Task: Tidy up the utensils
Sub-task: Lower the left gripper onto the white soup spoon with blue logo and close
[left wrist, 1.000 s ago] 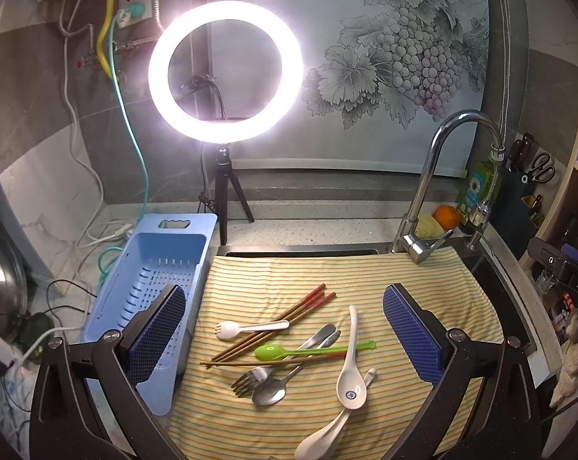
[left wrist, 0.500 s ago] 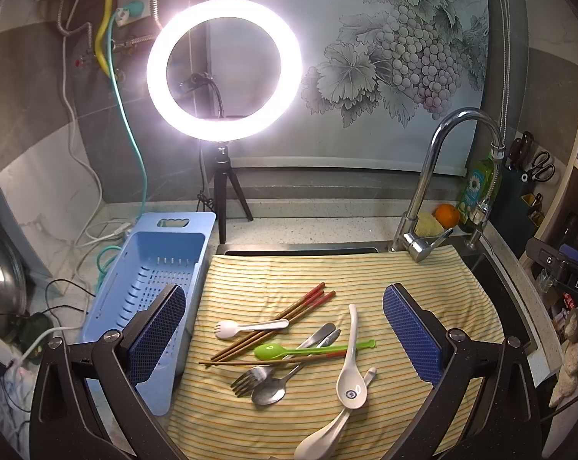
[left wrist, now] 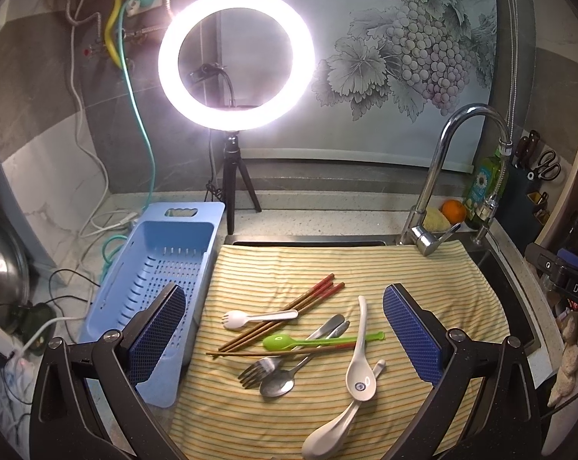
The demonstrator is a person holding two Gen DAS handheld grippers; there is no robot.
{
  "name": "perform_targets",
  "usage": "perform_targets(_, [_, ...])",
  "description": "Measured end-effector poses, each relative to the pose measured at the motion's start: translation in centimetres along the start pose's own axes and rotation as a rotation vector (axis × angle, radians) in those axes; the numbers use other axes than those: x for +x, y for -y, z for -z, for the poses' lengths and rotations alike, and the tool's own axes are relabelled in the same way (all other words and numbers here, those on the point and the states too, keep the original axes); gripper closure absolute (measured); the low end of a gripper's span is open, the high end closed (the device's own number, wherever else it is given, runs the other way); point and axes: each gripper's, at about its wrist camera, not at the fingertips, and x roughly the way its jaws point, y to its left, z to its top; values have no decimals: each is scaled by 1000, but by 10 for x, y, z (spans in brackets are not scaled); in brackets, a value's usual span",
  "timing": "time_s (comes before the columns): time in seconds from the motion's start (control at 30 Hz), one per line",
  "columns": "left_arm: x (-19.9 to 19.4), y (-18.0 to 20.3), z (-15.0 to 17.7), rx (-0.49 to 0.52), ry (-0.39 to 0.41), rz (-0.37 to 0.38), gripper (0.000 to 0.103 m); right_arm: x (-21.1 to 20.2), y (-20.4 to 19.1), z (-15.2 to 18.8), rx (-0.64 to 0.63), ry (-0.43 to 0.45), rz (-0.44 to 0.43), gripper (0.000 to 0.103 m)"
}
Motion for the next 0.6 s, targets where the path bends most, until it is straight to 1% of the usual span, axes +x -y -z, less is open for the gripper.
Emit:
perform_targets(0.2, [4,-13,12,-26,-44,6,0,15,-4,8,0,-57,-63,1])
perform_targets(0.33, [6,-19,23,-36,-77,11,1,29,-9,16,-4,-106,-131,1])
perform_targets(0.37, [7,-20,27,-39,-85,15,2,34,-11,18,-2,-125,-157,1])
perform_targets(0.53, [11,-23,42,-60,-131,46,2,58,-24,25,-9,-197,-234,1])
perform_targets(0.6, [14,-20,48,-60,-152,61,2,69,-31,28,-13,-236,-277,4])
